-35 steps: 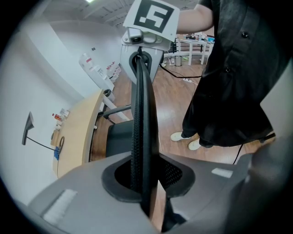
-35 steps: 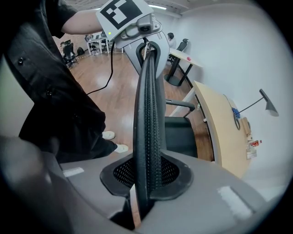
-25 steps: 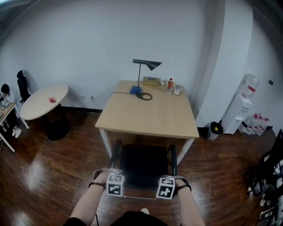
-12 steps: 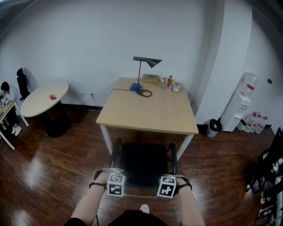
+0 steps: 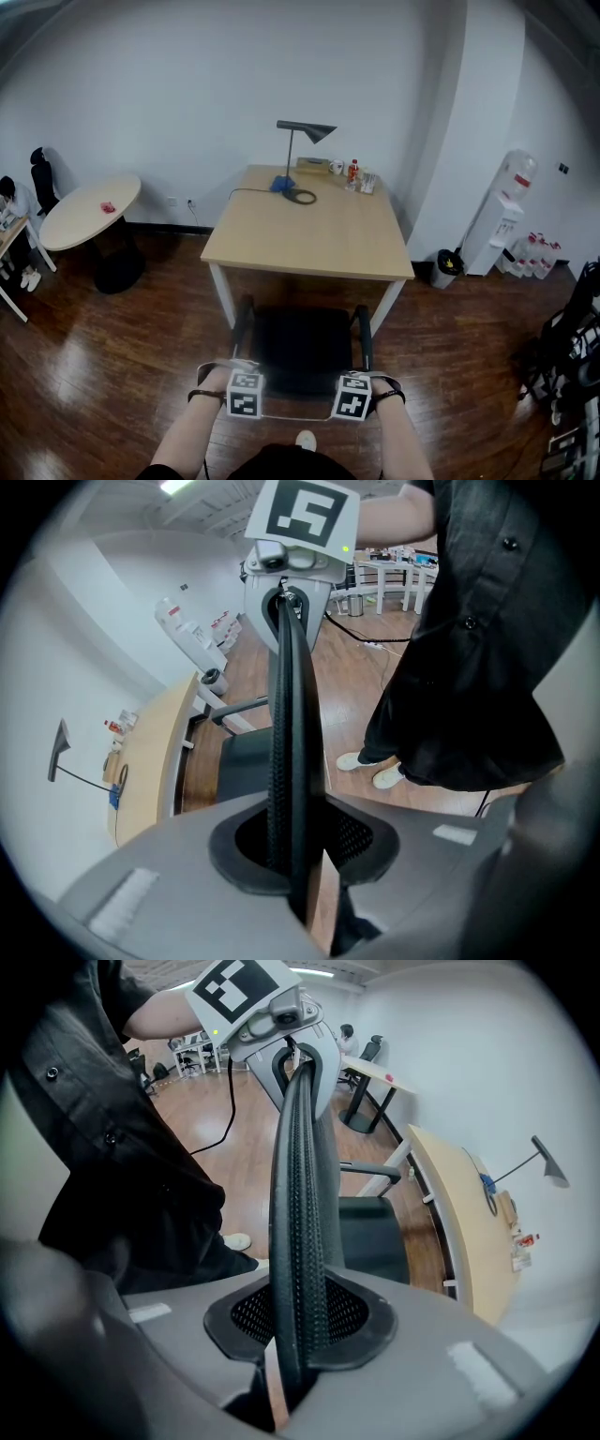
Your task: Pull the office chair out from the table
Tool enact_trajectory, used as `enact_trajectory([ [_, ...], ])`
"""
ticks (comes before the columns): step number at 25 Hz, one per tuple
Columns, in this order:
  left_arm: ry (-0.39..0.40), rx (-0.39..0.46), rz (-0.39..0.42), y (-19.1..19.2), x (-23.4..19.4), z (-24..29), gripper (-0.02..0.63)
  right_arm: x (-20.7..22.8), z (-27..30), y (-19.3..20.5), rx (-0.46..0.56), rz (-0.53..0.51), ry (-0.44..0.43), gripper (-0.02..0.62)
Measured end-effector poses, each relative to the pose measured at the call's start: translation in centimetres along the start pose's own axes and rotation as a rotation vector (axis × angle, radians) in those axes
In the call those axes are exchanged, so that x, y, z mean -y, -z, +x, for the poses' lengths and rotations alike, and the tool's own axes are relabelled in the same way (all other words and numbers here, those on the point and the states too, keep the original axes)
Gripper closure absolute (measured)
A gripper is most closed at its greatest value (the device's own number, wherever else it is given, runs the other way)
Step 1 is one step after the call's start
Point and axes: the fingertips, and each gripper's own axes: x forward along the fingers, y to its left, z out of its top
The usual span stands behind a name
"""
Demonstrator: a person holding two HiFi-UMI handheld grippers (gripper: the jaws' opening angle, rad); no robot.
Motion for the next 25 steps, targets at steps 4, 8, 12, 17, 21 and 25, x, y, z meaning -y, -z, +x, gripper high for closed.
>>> enact_trajectory([
  [4, 0.003, 0.000, 0.000, -0.1, 1.0, -0.2, 0.535, -1.1, -0.1, 0.0, -0.001, 0.003, -0.003, 0.506],
  [8, -0.003, 0.002, 0.002, -0.1, 1.7, -0.6, 0.535, -1.8, -0.3, -0.2, -0.004, 0.010, -0.001, 0.505],
  [12, -0.007, 0.004, 0.003, -0.1, 2.5, -0.9, 0.535, -2.5, -0.4, -0.4, 0.001, 0.009, -0.002, 0.503],
  [17, -0.003, 0.005, 0.006, -0.1, 3.4, -1.2, 0.535, -3.6, -0.5, -0.6, -0.001, 0.017, -0.004, 0.502],
  [21, -0.005, 0.008, 0.012, -0.3, 4.3, -1.4, 0.535, -4.6, -0.7, -0.4, -0.005, 0.023, 0.000, 0.502],
  [25, -0.003, 0.007, 0.015, -0.5, 5.1, -1.8, 0.535, -5.5, -0.9, -0.4, -0.003, 0.025, 0.001, 0.500],
])
